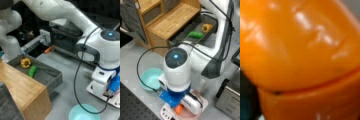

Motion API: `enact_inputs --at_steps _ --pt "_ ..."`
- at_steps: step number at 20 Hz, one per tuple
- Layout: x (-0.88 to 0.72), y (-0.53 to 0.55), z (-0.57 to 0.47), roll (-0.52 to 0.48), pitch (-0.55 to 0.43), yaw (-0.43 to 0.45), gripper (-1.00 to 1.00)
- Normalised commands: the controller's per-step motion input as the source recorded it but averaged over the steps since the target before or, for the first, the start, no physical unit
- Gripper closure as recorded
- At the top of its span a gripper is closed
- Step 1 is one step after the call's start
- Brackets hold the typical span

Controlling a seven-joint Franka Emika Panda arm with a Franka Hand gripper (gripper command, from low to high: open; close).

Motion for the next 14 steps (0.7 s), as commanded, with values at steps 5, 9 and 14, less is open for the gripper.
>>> enact_inputs --at_steps 5,9,14 --pt "0.04 0.02 0.07 -0.196 0.015 0.163 1.0" --pt "0.0 -0.08 0.21 -0.139 0.027 0.304 1.0" --pt "0.01 -0.12 0.29 -0.111 0.137 0.322 1.0"
